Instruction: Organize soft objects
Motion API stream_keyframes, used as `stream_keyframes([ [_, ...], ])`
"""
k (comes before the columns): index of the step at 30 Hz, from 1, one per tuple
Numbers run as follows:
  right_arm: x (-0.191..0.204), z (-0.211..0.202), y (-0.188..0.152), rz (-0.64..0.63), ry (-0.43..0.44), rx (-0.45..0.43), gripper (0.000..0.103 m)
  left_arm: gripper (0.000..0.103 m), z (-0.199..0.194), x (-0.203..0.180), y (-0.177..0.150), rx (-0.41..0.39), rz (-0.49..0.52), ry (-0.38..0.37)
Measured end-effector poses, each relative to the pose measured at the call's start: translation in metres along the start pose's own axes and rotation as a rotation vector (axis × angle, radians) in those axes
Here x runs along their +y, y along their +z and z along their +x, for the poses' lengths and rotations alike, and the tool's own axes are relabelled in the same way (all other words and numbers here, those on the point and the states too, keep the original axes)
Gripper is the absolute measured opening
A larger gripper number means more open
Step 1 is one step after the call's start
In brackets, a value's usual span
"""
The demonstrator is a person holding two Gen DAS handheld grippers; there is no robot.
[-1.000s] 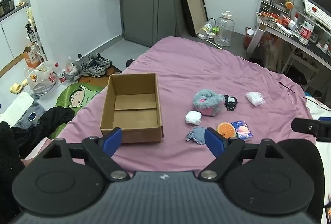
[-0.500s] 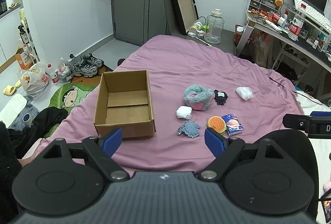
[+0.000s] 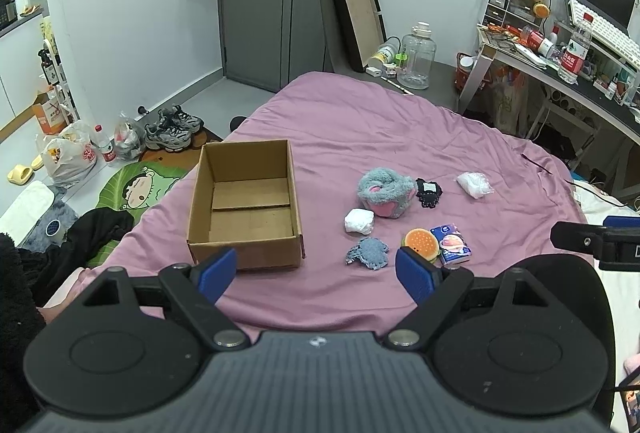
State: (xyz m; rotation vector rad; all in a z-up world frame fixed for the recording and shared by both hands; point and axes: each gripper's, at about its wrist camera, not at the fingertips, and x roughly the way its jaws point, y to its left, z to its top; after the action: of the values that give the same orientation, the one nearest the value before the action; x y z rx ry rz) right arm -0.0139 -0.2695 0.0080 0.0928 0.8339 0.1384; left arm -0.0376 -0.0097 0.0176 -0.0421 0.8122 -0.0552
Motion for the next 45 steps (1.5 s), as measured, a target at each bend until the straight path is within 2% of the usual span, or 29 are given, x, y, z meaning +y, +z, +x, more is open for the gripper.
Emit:
stream_keyframes([
  [45,-0.010,0.012,-0.004,0.033,-0.001,0.007,0.103,0.086,0.007,-0.001,-0.002,0.000,0.011,0.018],
])
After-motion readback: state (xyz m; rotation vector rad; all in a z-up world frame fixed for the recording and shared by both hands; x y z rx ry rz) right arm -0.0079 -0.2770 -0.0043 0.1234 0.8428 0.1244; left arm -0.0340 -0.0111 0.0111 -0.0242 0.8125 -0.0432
